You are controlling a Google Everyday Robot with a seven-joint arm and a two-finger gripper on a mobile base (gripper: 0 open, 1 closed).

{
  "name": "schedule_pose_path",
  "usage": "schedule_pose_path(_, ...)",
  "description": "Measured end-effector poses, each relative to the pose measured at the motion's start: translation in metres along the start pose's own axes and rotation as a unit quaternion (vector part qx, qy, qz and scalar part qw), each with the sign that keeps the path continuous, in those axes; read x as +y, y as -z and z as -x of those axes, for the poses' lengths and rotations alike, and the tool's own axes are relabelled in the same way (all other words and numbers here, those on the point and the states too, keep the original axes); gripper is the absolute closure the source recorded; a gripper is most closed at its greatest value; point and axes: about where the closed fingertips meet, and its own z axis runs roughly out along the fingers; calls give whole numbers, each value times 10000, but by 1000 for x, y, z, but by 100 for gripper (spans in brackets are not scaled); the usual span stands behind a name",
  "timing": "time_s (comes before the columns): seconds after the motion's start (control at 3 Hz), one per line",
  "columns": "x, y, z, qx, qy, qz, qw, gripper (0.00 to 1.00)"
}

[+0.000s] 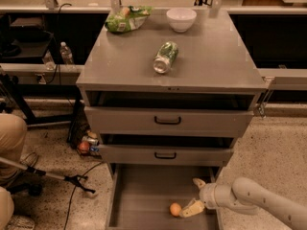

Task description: Pick orange from bottom drawer and place on counter

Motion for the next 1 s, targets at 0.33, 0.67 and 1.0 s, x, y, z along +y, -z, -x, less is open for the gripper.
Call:
schedule_pose_path(0.33, -13, -25, -22, 30, 180, -227, 9996, 0)
schedule_pose_path(0.67, -25, -51, -42, 132, 352, -408, 9985, 0)
schedule_pose_path(1.0, -33, -75, -61, 323, 549, -583, 9963, 0)
